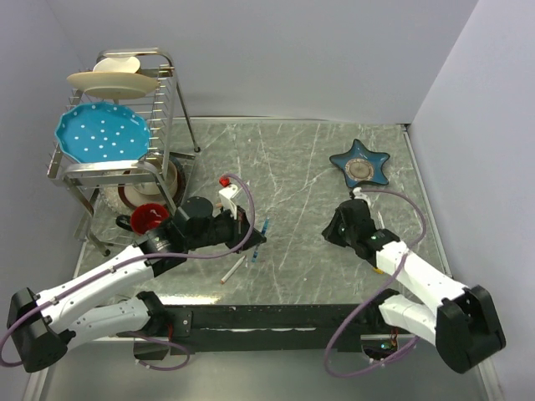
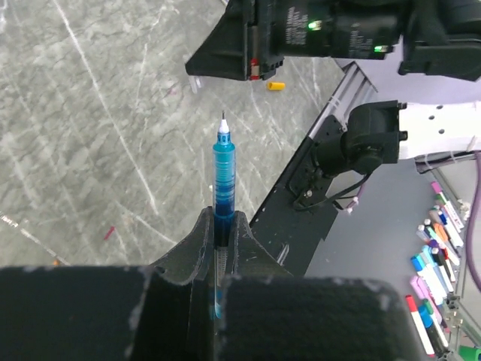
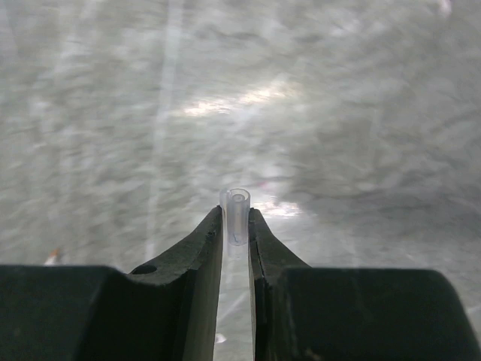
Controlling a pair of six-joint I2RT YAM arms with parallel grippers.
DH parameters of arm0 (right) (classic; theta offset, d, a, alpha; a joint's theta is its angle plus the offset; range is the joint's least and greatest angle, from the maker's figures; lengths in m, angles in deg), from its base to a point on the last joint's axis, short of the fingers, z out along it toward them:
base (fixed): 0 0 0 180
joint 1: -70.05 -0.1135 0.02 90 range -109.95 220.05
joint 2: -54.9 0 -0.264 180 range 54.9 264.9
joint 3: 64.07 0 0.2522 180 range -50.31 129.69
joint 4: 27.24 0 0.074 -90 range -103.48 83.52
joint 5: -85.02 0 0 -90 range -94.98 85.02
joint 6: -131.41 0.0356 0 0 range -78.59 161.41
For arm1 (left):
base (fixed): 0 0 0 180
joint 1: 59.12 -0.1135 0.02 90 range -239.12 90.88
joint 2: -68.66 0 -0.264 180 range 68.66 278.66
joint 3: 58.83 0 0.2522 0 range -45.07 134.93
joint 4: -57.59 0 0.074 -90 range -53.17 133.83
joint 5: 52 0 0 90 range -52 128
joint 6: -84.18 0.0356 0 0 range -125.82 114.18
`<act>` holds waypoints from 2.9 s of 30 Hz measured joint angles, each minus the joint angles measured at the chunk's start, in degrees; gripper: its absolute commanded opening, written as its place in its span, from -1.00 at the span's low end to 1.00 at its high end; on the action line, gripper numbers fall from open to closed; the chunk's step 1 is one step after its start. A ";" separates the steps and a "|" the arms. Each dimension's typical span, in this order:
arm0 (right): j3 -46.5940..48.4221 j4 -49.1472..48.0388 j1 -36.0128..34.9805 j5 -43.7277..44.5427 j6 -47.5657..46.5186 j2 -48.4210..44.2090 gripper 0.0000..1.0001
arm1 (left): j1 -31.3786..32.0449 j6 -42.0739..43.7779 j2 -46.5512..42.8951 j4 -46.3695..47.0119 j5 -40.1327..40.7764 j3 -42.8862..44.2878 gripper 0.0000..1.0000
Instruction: Insert the pens into the pen caps
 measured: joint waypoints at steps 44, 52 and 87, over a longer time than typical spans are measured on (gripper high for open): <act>-1.07 -28.44 -11.63 -22.77 11.82 -18.75 -1.00 | 0.85 -9.07 5.97 23.15 -11.23 -6.34 -0.98; 0.63 -28.61 -11.93 -20.72 11.80 -18.43 -1.00 | 0.85 -9.07 5.64 23.21 -11.30 -6.49 -0.98; -1.68 -28.68 -16.83 -16.68 11.19 -20.52 -1.00 | 1.11 -8.66 5.38 23.02 -10.71 -7.87 -0.98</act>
